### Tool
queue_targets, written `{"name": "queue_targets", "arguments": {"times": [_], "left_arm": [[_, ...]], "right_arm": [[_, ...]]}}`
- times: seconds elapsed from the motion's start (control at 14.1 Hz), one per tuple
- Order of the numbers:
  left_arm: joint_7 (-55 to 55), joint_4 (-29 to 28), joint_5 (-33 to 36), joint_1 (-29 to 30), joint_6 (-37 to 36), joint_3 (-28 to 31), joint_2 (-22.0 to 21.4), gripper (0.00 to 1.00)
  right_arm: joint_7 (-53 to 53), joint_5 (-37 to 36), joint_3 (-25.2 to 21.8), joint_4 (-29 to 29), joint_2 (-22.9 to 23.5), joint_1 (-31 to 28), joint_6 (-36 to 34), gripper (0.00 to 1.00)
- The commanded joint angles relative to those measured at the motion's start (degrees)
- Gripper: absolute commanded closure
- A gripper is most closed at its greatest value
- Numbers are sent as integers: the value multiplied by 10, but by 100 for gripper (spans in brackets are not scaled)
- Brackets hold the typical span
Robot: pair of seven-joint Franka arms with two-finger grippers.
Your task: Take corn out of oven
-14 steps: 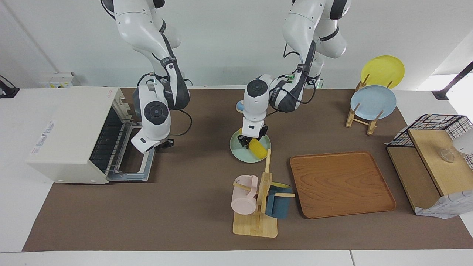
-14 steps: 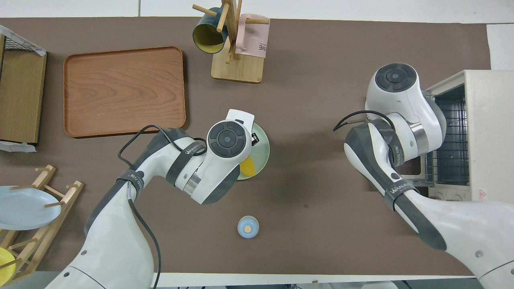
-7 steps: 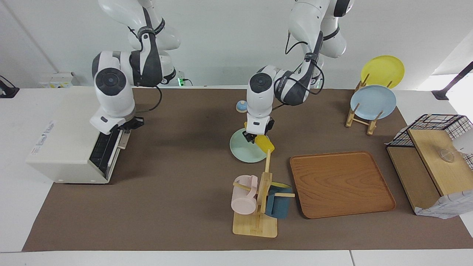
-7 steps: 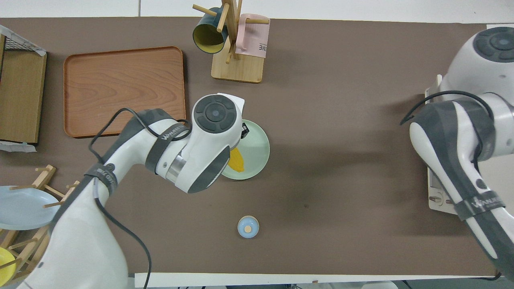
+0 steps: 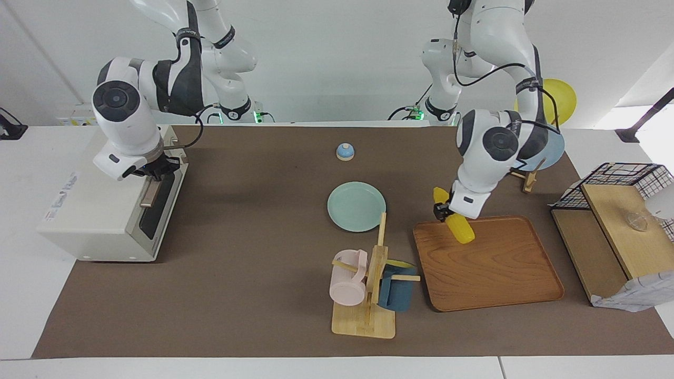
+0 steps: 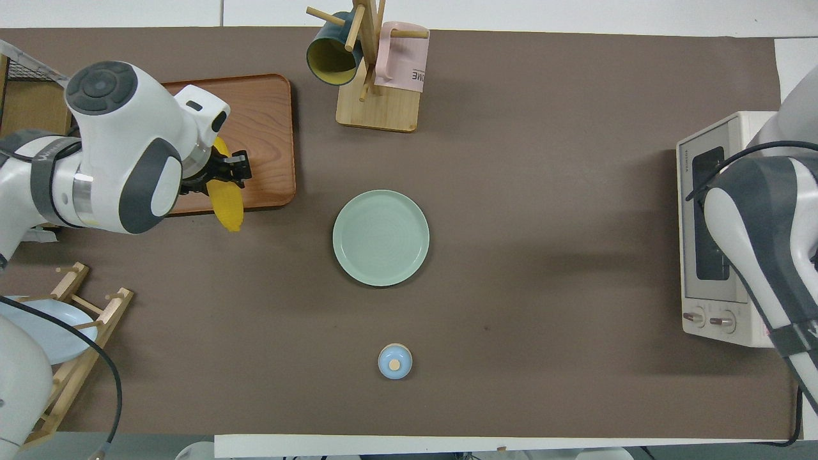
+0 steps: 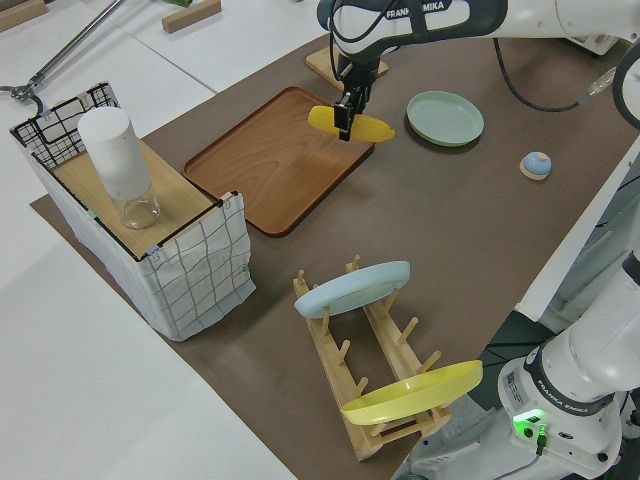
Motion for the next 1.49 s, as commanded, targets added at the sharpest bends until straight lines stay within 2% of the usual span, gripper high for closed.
{"name": "queue_targets", "arguments": {"times": [0.0,0.35,0.57,0.64,0.71,0.85,0.92,1.21,1.42], "left_arm": [[64,52,4,16,45,-7,68,98],[116,50,3,43,125,-6,77,95],[124,51,4,44,173,-6,100,95],[124,51,4,44,178,-6,101,91],[124,52,6,44,172,-6,101,76],[122,49,6,42,168,-6,101,17],[117,47,5,42,171,-6,101,3],[114,47,0,43,144,-6,91,0],[102,45,0,45,61,-5,31,0]], "right_arm": [[0,96,1,74,-35,-20,-54,0],[29,110,2,277,0,-19,-174,0],[41,104,-1,257,-2,-26,-164,0],[45,105,-1,256,-2,-26,-162,0],[47,104,-2,256,-3,-24,-162,0],[49,104,-1,250,-11,-23,-167,0],[47,105,-1,243,-12,-23,-167,0],[49,105,-48,212,-43,23,-151,0],[48,104,-48,200,-43,16,-150,0]]}}
